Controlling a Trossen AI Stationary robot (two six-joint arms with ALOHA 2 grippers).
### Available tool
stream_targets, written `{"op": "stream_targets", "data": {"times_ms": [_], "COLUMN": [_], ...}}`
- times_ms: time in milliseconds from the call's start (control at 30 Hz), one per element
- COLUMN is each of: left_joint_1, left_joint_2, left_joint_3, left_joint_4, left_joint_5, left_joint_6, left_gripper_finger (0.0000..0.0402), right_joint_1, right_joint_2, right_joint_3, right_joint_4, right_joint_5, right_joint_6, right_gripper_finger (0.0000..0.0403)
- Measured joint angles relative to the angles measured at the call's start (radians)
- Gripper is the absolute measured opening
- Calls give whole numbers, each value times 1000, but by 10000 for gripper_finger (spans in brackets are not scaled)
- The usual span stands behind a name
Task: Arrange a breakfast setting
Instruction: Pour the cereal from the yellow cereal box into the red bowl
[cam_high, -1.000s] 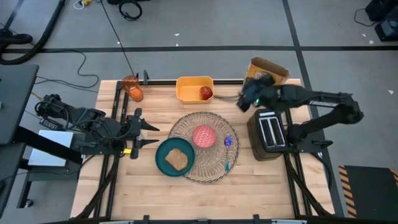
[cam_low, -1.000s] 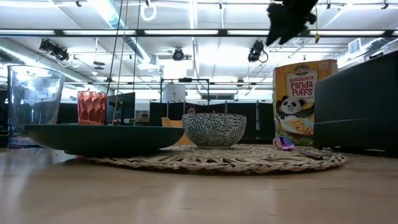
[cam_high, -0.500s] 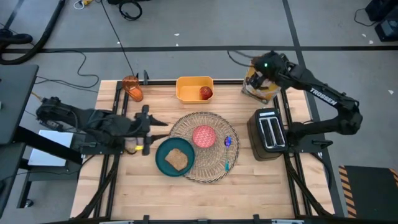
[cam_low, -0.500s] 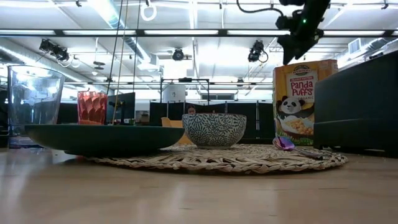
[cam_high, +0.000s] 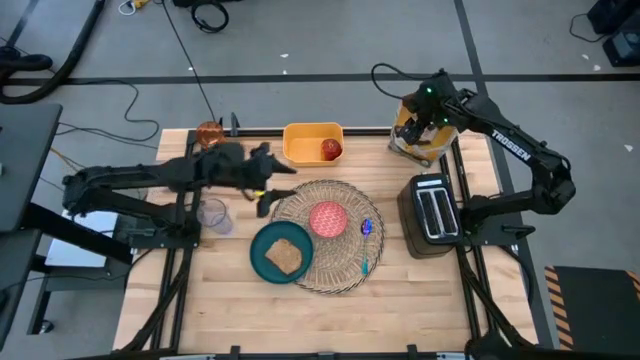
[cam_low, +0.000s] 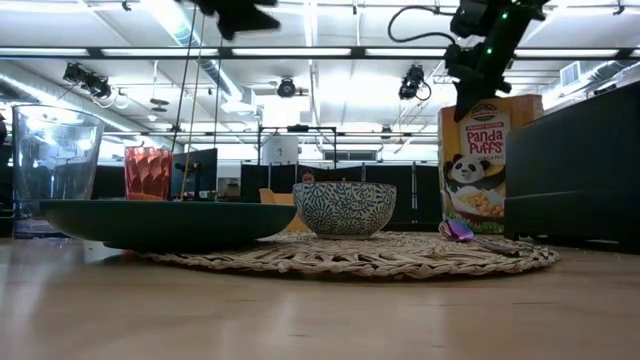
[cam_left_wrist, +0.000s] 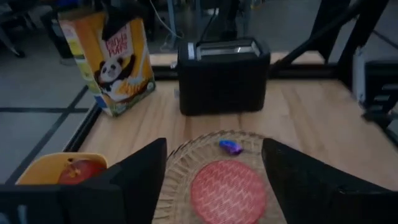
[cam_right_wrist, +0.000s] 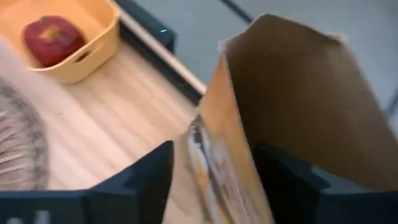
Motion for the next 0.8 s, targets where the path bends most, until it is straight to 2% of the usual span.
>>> {"op": "stream_targets", "data": {"times_ms": [200,333,533,700,800], "left_joint_1": [102,142,146,165,193], "left_joint_2": [174,289,426,509,539], "left_joint_3": [0,0,0,0,0], "left_joint_4": [190,360,524,649,671], "left_joint_5": [64,95,93,96,111], "left_joint_6": [131,111,81,-15,-62], "left_gripper_finger": [277,271,270,270,278], "right_joint_1": [6,8,54,120,154], "right_joint_2": [43,44,-8,-80,-103], "right_joint_3": [0,0,0,0,0], "right_joint_4": [-2,0,8,61,60], "right_joint_5": [-63,-58,-36,-43,-58], "right_joint_6": [-31,-75,-132,-185,-220], "right_gripper_finger": [98,15,7,6,5]}}
